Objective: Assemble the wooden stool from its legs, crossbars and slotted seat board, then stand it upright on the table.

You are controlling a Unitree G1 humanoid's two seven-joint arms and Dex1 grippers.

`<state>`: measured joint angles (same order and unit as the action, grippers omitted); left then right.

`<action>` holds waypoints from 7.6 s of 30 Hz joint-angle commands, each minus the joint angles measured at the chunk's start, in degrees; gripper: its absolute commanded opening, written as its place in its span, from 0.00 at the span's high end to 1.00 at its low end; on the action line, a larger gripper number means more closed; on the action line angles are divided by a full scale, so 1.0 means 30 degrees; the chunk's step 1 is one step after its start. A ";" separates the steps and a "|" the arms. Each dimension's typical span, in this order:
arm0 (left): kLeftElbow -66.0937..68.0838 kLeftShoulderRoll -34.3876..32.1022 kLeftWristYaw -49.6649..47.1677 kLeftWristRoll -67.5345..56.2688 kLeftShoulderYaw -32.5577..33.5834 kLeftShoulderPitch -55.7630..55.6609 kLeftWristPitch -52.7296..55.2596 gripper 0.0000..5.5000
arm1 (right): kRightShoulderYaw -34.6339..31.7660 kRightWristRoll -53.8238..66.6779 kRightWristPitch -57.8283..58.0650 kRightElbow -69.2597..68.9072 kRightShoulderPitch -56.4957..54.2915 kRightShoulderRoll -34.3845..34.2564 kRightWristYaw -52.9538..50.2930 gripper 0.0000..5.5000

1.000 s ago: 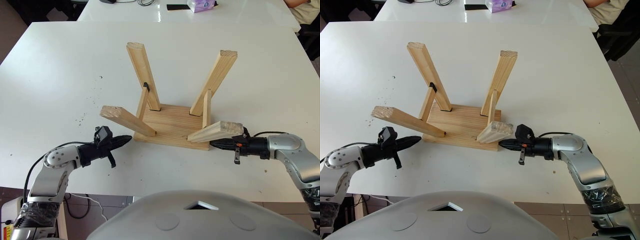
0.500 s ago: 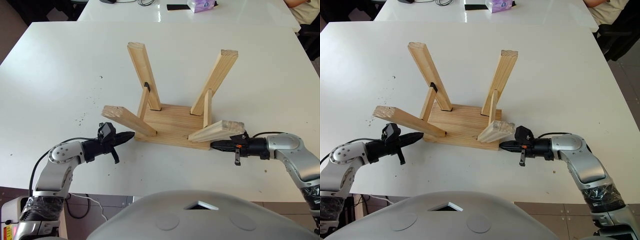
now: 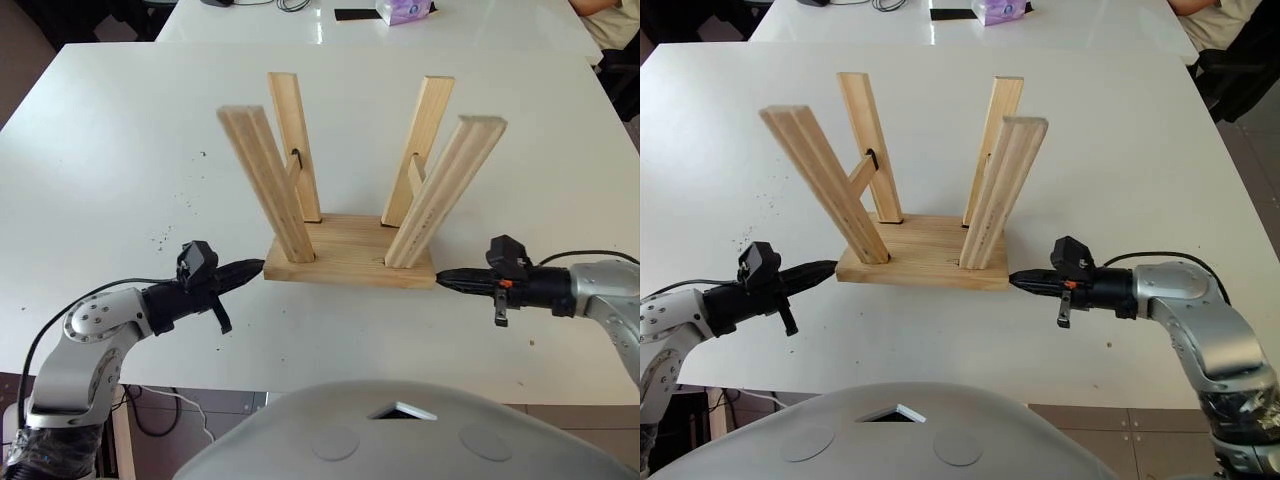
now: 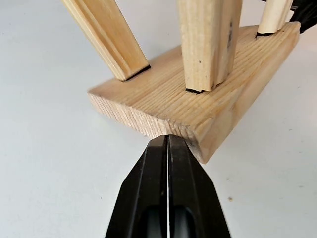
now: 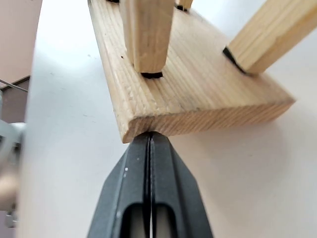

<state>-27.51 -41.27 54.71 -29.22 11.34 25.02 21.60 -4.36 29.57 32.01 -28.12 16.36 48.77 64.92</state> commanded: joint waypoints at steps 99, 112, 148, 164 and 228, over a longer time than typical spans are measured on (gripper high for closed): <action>1.5888 0.2034 0.6543 0.6195 -0.7298 -1.2366 -1.1035 0.74 | 0.5809 -0.5851 -0.8302 1.4782 -1.0979 -0.4490 0.3308 0.73; 0.7604 0.1836 0.7103 -0.0708 -0.5370 -1.0484 -0.0935 0.74 | 0.3780 0.0579 0.2243 0.7846 -1.0468 -0.4299 0.4551 0.73; -0.4195 1.1427 -2.5706 -2.5512 -0.3667 -1.2162 -0.6045 0.77 | -0.2455 2.7793 -0.7125 -0.2426 -1.2964 -1.6982 -3.1763 0.76; 0.0590 1.4279 -2.6768 -2.0913 -0.2620 -1.0590 -0.4915 0.77 | -0.1907 2.3814 -0.6947 0.2078 -1.1254 -1.8169 -3.5839 0.76; 0.7292 1.3180 -2.3666 1.1493 -0.3900 -2.2115 -0.5367 0.45 | 0.2828 -1.1494 -1.0215 0.8087 -2.0323 -1.7129 -2.7171 0.50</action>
<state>-7.30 -2.02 -15.19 3.84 -1.19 -38.98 4.21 4.79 -4.57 0.72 -4.56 -44.04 -1.96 -16.57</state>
